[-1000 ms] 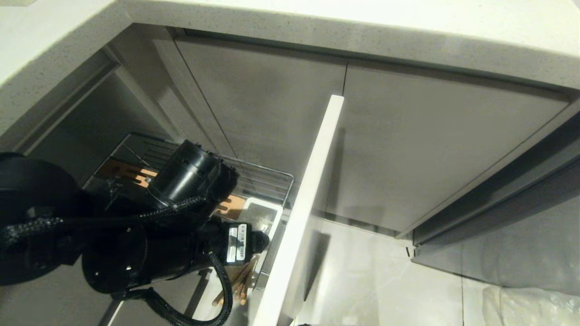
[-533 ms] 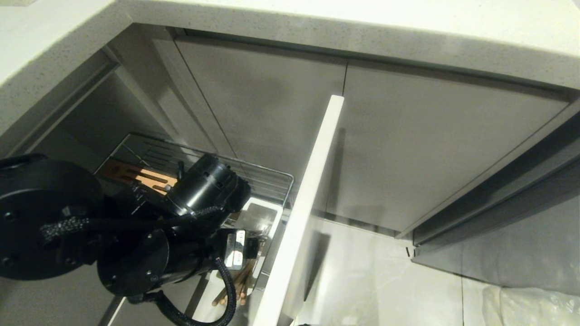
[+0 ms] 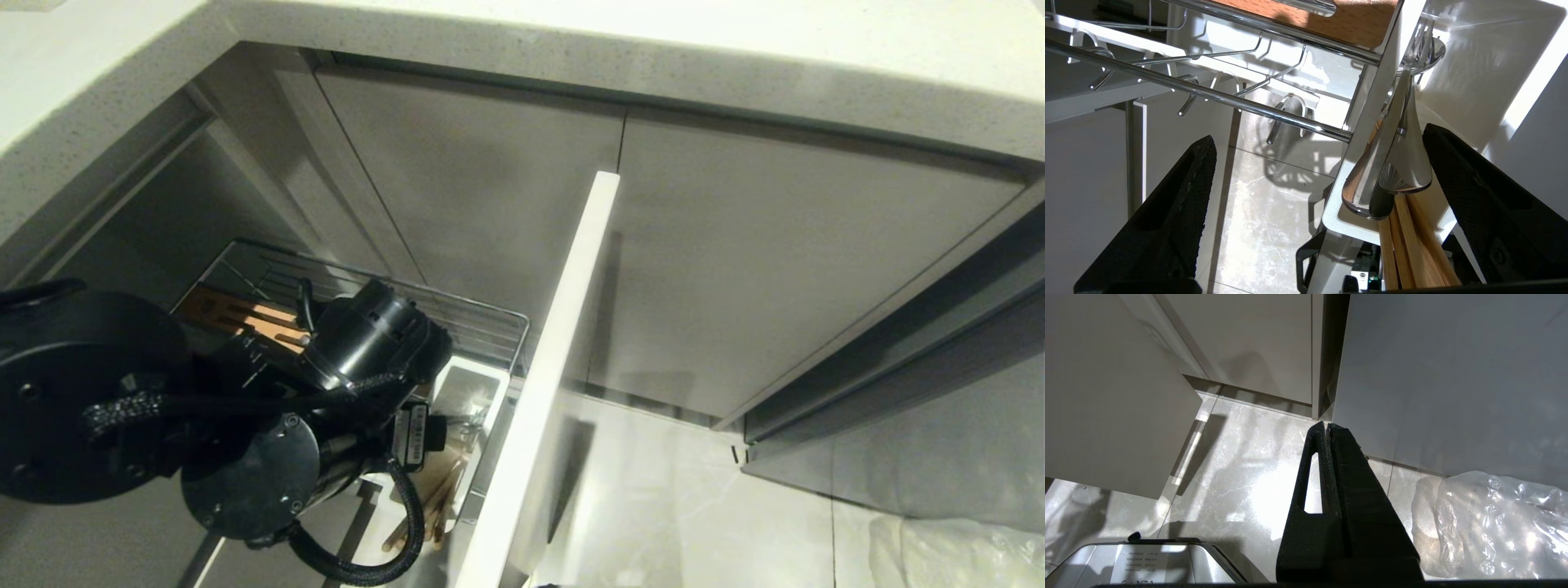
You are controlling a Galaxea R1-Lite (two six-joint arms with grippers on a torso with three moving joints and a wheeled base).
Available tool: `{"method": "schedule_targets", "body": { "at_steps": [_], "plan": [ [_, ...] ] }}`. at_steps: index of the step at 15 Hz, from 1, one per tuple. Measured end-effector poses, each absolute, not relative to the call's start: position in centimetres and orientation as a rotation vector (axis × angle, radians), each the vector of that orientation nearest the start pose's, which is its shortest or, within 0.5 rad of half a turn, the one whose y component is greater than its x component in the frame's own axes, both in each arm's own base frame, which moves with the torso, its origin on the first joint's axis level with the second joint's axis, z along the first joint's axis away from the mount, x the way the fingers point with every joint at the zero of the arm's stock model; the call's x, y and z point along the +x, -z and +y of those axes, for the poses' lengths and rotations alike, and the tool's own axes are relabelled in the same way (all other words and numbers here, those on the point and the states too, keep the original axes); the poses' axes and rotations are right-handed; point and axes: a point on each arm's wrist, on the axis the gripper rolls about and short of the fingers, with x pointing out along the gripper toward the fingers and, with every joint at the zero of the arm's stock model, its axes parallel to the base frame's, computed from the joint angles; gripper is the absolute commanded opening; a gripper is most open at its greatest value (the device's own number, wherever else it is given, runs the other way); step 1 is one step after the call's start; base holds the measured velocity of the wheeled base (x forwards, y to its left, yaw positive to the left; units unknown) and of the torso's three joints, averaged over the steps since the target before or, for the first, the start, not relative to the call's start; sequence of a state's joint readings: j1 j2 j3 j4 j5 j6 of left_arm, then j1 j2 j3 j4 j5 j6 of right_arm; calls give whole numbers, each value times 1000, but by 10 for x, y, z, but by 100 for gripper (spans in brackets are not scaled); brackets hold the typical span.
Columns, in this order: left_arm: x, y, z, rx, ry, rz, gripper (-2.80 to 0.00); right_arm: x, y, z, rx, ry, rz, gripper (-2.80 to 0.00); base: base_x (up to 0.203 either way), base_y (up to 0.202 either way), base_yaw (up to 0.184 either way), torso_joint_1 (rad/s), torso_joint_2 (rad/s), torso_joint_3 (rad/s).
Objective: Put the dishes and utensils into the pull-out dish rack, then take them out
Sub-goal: Take the spoon out of the cupboard
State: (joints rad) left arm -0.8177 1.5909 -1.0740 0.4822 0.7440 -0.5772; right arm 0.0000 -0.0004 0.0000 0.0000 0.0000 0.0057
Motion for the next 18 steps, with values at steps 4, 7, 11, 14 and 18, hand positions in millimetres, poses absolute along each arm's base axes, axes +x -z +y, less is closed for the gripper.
{"method": "schedule_targets", "body": {
  "at_steps": [4,7,11,14,18],
  "plan": [
    [183,-199,-173,116,-121,659,0,-23,-75,0,6,0,-1,-280,0,0,0,0,0,0],
    [185,-198,-170,129,-141,666,0,-23,-75,0,6,0,-1,-280,0,0,0,0,0,0],
    [186,-196,-169,136,-146,672,0,-23,-75,0,6,0,0,-280,0,0,0,0,0,0],
    [187,-195,-168,155,-183,660,0,-23,-75,0,6,0,-1,-280,0,0,0,0,0,0],
    [193,-205,-171,47,-212,580,0,-23,-75,0,6,0,-1,-280,0,0,0,0,0,0]
  ]
}}
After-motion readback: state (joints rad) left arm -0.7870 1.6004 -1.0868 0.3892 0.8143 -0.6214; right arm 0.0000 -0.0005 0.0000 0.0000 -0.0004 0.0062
